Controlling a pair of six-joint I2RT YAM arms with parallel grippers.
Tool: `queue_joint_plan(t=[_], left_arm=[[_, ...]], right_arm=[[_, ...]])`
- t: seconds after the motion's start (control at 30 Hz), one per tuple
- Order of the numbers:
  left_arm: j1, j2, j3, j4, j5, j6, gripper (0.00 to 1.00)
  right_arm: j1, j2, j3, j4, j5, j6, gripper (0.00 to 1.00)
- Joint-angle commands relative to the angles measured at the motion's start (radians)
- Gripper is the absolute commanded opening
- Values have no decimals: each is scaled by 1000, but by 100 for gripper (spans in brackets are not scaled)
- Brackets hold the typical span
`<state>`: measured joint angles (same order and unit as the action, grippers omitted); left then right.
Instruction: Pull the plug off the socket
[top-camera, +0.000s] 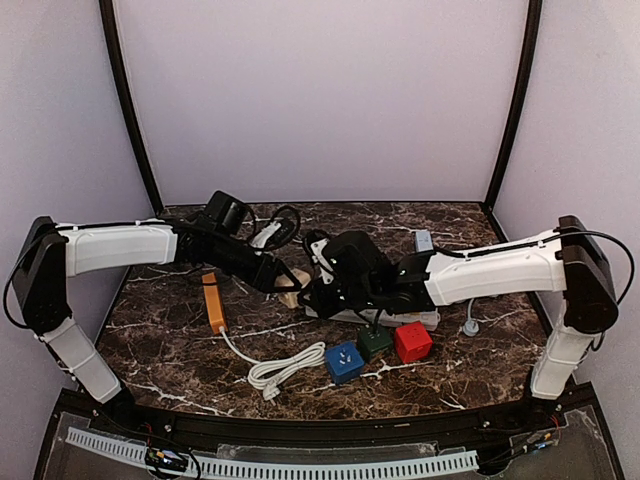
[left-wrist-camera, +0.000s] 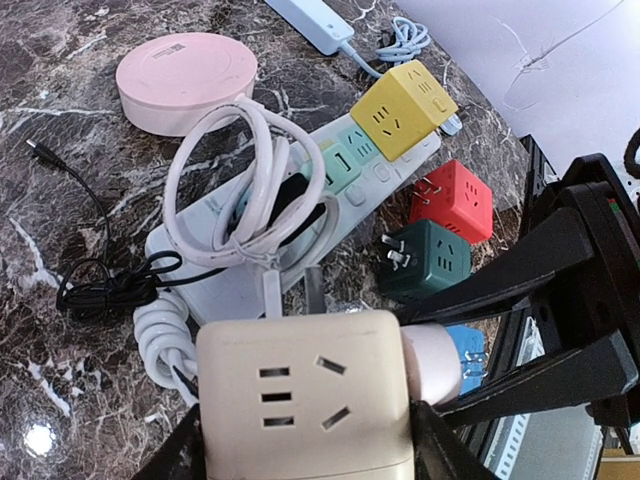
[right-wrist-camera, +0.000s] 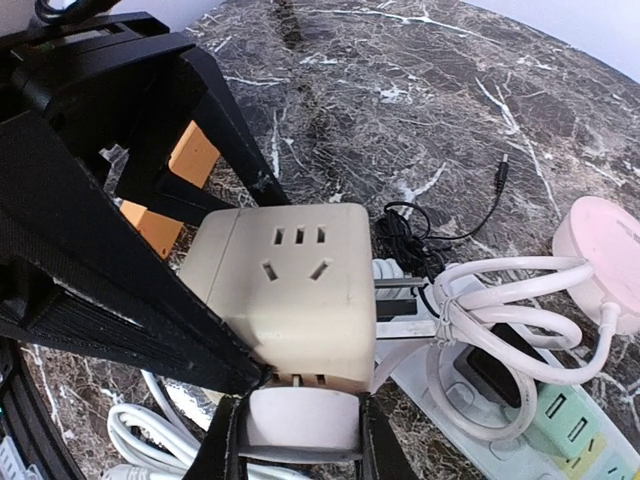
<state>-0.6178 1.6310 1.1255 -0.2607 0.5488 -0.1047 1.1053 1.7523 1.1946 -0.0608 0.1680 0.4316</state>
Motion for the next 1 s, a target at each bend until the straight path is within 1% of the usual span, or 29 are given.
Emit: queue_joint_plan(t=[0.0,0.17,0.37,0.53,0.63,0.8,0.97], left_arm=[[35,64,-11,-101,-201,27,1],[44,68,-10,-103,-221,26,1],[53,72,-10,-105,-230,29,1],[53,73,-10,-108,-234,32,1],[54,69,-10,-108,-230,42,1],[53,65,-14,-111,-240,56,1],[51,68,-16,-120,-244,60,1]], right_arm=[[103,-33,123,15,91,-69,0],[153,19,209,-56,184,-126,0],[189,55,264,-112,270,-156,0],[195,60,273,-123,283,-159,0],[173,32,230,-83,212,-139,0],[78,-86,43,131,-24,-64,0],[7,-135,-70,290,-229,-14,0]])
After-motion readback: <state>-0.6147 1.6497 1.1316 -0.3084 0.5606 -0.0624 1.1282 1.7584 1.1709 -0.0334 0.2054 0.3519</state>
